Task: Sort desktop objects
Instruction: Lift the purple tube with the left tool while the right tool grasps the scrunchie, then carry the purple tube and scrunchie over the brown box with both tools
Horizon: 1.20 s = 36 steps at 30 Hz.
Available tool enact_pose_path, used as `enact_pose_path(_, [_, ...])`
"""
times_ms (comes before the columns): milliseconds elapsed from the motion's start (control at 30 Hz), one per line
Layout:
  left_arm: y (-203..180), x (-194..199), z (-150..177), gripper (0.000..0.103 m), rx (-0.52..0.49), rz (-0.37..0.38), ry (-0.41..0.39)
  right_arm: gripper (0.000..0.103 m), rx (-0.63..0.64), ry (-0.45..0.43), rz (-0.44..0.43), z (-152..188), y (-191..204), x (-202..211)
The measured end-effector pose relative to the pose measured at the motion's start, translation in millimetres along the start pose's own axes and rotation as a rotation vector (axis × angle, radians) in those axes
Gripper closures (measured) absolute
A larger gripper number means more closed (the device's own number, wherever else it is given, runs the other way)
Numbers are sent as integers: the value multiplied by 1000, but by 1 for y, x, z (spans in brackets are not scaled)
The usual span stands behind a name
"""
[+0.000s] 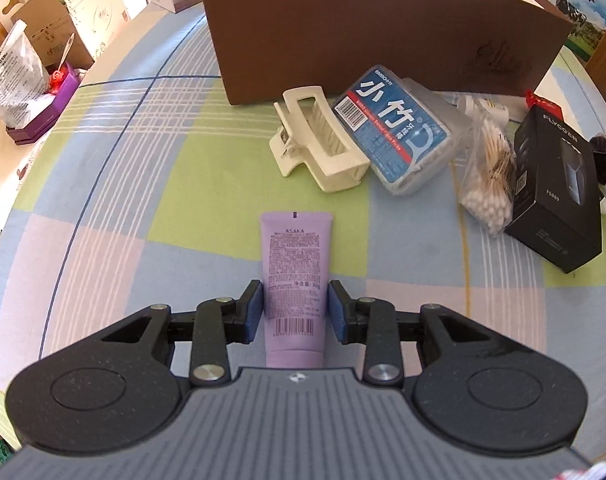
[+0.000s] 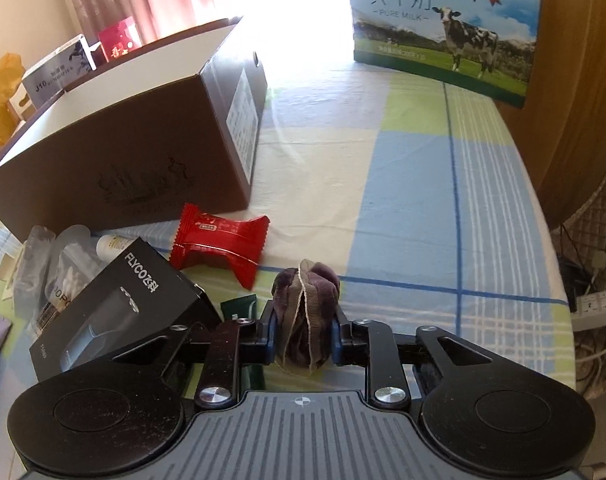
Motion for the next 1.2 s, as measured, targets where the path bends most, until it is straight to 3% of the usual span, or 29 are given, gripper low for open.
enact_pose_path(200, [-2,4,10,71,-32,-2,-6,82,-36,-13,5,9,-1,14])
enact_pose_path(400, [0,3,5,76,-19,-1,-13,82,-32,-19,11,19,4,25])
enact_pose_path(733, [12,42,-17,76,18,23,-124,82,1,-68,-10,8,17,53])
enact_pose_path(1200, [22,95,-54,76,50,64,-267,82,83,-137,-110,-25,62,70])
Point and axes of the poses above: each gripper's, at about its wrist camera, not at the fingertips, and x roughly against the way its jaws point, y to its left, z to its underside, the point moved 4 cm from there along -x, roughly the way its jaws point, and after that the axes turned 8 degrees about -z, right-handed, at the moved point
